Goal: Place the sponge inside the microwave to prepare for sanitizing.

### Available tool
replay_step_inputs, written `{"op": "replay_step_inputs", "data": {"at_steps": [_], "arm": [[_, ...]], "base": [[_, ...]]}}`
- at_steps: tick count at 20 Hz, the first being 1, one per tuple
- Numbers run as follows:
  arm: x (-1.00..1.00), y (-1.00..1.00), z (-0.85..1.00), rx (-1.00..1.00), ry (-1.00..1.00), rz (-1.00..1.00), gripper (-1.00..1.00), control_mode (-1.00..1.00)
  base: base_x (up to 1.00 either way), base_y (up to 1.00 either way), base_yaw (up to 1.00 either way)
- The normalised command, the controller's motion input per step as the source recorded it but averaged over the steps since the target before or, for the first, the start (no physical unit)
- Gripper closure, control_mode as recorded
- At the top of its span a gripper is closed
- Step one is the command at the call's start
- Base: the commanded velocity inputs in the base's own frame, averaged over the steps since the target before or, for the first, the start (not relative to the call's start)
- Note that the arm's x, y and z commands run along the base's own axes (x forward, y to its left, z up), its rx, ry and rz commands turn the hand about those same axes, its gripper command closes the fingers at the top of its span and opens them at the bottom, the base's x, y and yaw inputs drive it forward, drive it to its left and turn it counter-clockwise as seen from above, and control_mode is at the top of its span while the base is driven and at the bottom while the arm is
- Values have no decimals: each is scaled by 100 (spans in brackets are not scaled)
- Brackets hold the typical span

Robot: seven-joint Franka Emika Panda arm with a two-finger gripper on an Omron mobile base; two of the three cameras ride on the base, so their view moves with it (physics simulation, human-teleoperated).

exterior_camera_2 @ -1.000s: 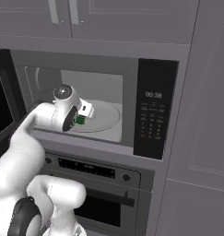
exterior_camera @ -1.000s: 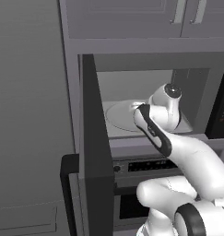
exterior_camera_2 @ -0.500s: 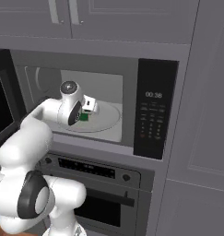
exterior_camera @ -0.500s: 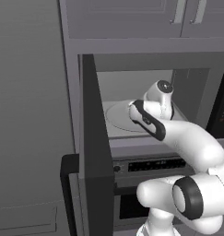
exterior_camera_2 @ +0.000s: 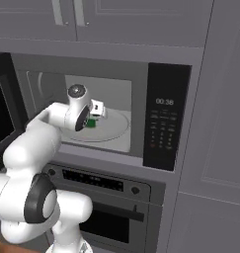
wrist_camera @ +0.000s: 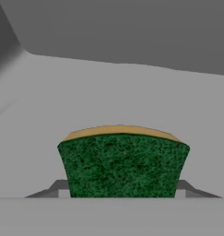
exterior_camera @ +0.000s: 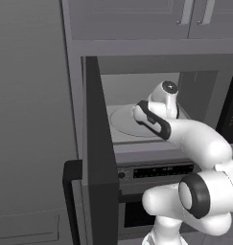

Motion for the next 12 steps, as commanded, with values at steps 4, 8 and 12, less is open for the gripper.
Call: {"op": "replay_step_inputs", "data": {"at_steps": [4,8,12], "arm": [[15,0,-24,0,0,0,100,-100],[22,0,-26,0,0,0,100,-100],[2,0,-26,0,-2,0,100,-100]], "base": [[0,0,0],[0,0,0],[0,0,0]]}}
